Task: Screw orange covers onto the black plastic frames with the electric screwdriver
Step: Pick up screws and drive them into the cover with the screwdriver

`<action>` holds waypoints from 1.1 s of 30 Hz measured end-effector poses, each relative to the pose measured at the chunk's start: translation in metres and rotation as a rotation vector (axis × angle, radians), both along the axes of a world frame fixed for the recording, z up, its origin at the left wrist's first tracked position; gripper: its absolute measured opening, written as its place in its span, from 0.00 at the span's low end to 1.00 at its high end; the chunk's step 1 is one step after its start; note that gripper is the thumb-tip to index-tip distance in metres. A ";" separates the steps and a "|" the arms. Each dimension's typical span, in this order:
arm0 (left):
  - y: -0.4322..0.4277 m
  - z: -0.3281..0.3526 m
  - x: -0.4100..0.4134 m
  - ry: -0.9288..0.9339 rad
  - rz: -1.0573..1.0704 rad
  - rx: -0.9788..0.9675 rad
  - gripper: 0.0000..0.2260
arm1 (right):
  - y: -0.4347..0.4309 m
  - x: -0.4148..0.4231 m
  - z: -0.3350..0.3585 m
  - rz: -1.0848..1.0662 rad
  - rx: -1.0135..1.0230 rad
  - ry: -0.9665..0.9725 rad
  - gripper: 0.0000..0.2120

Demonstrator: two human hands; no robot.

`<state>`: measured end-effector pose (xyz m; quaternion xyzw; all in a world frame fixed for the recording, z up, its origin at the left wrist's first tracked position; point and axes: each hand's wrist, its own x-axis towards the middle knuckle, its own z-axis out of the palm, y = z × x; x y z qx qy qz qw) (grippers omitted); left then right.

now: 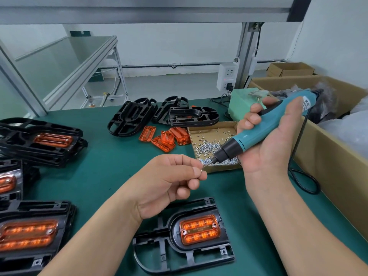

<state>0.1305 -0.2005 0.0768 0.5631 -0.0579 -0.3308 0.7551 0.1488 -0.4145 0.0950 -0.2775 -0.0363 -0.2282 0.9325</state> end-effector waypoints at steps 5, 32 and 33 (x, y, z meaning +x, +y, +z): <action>-0.002 -0.001 0.000 0.000 0.011 -0.002 0.07 | 0.002 -0.001 0.000 0.011 -0.008 -0.005 0.19; -0.003 0.001 -0.002 -0.052 0.077 0.027 0.12 | 0.001 -0.002 0.003 -0.008 -0.040 0.008 0.18; -0.003 0.001 -0.002 -0.056 0.079 0.031 0.12 | 0.000 -0.002 0.002 -0.010 -0.041 0.008 0.18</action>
